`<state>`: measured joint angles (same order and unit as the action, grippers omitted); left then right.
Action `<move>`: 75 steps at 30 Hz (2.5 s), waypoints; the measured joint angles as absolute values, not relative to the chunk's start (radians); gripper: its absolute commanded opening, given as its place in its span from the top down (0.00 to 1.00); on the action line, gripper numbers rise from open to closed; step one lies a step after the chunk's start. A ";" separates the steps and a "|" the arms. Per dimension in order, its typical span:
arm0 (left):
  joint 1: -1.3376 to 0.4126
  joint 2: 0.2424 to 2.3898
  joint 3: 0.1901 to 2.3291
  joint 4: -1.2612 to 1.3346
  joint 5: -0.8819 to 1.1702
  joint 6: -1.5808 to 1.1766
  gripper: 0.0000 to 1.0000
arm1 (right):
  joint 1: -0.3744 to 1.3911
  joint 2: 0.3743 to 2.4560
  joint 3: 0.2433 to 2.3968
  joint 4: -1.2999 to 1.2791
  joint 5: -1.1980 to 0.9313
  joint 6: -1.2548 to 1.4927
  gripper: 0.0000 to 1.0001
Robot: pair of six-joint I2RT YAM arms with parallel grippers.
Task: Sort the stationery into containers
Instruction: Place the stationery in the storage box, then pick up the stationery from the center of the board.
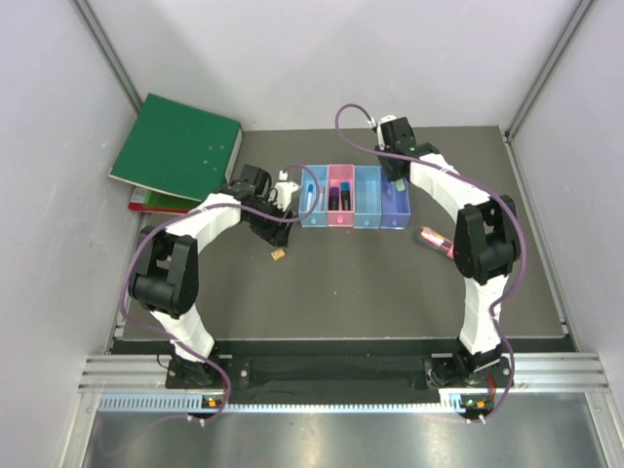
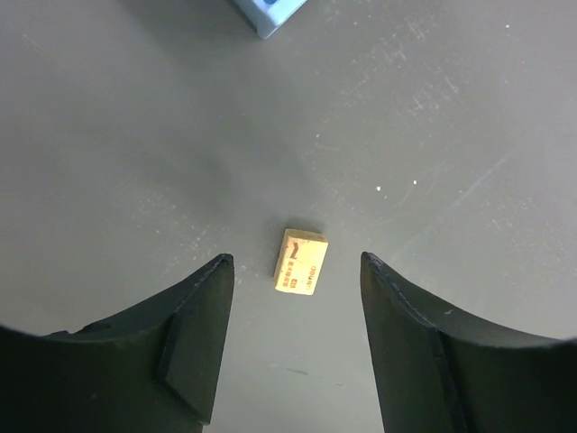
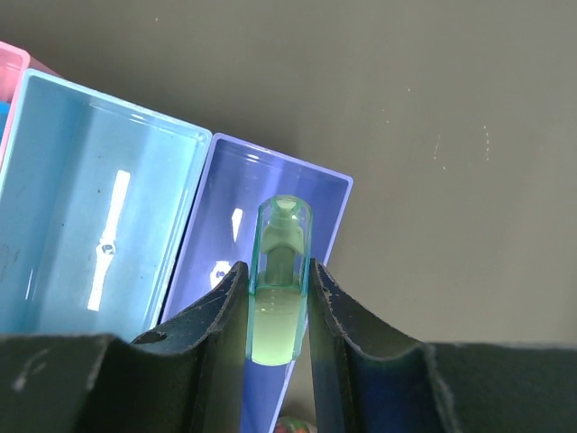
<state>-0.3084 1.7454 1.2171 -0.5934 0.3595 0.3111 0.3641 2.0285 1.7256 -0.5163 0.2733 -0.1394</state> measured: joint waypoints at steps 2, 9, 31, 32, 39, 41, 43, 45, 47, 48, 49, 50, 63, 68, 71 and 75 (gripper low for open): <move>-0.307 1.744 1.216 -0.594 0.357 0.314 0.35 | 0.364 2.030 1.721 -0.513 0.271 -0.139 0.99; -0.302 1.742 1.200 -0.595 0.357 0.317 0.32 | 0.364 2.040 1.673 -0.519 0.256 -0.139 0.89; -0.301 1.744 1.116 -0.562 0.346 0.378 0.41 | 0.364 2.046 1.670 -0.525 0.241 -0.158 0.35; -0.301 1.747 1.116 -0.555 0.347 0.383 0.44 | 0.364 2.043 1.670 -0.527 0.241 -0.159 0.35; -0.301 1.798 1.123 -0.485 0.353 0.430 0.48 | 0.364 1.986 1.676 -0.548 0.242 -0.181 0.35; -0.301 1.801 1.124 -0.476 0.355 0.442 0.54 | 0.364 1.968 1.684 -0.551 0.243 -0.188 0.35; -0.301 1.804 1.124 -0.467 0.359 0.450 0.59 | 0.364 1.948 1.689 -0.552 0.245 -0.196 0.35; -0.301 1.805 1.123 -0.460 0.363 0.456 0.68 | 0.363 1.930 1.694 -0.553 0.249 -0.203 0.35; -0.301 1.806 1.121 -0.455 0.369 0.460 0.83 | 0.360 1.921 1.703 -0.555 0.253 -0.209 0.35; -0.301 1.806 1.120 -0.453 0.372 0.464 0.89 | 0.358 1.916 1.704 -0.553 0.255 -0.211 0.36; -0.301 1.805 1.120 -0.452 0.376 0.465 0.97 | 0.357 1.913 1.705 -0.554 0.258 -0.214 0.36; -0.300 1.804 1.120 -0.451 0.380 0.466 1.00 | 0.356 1.911 1.705 -0.554 0.261 -0.217 0.36; -0.297 1.794 1.119 -0.458 0.391 0.471 1.00 | 0.322 1.906 1.711 -0.569 0.268 -0.228 0.36; -0.297 1.793 1.134 -0.508 0.391 0.461 1.00 | 0.321 1.904 1.711 -0.570 0.268 -0.228 0.36; -0.297 1.793 1.172 -0.582 0.394 0.446 1.00 | 0.318 1.904 1.711 -0.570 0.268 -0.228 0.36; -0.297 1.789 1.275 -0.653 0.417 0.418 1.00 | 0.305 1.903 1.711 -0.570 0.276 -0.224 0.34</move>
